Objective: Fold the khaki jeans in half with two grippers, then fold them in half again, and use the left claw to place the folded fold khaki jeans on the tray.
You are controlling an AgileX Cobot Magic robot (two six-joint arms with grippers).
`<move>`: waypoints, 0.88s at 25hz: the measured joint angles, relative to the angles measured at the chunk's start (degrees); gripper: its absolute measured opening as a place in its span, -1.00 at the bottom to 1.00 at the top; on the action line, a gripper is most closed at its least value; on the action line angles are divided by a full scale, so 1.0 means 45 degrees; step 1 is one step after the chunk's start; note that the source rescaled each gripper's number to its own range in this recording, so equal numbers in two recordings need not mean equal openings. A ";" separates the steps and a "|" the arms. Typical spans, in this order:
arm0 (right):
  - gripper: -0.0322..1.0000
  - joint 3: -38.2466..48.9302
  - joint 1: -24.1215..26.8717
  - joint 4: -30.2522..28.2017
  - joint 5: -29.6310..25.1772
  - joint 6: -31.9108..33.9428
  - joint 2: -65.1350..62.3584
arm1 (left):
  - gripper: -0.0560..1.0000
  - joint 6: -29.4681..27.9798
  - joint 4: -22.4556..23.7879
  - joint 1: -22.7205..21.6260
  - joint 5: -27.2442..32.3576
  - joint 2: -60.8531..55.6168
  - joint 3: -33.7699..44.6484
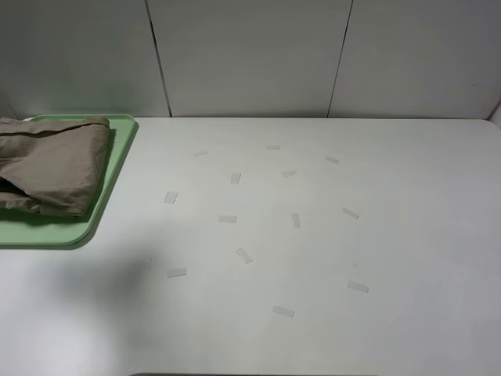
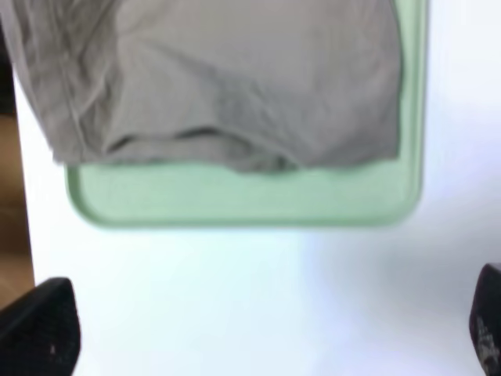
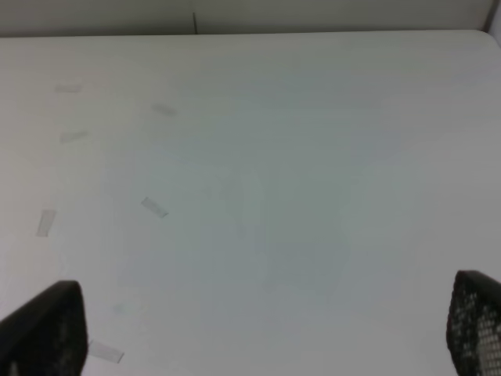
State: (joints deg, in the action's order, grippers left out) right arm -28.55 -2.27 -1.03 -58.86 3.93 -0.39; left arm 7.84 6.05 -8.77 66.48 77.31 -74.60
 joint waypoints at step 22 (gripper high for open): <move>1.00 0.0000 0.0000 0.0000 0.0000 0.0000 -0.0004 | 1.00 -0.0502 -0.1089 0.0000 0.0037 -1.3581 0.7318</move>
State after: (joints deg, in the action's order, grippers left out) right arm -28.55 -2.27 -1.03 -58.86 3.93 -0.41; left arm 5.58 1.15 -8.77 66.65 16.20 -41.66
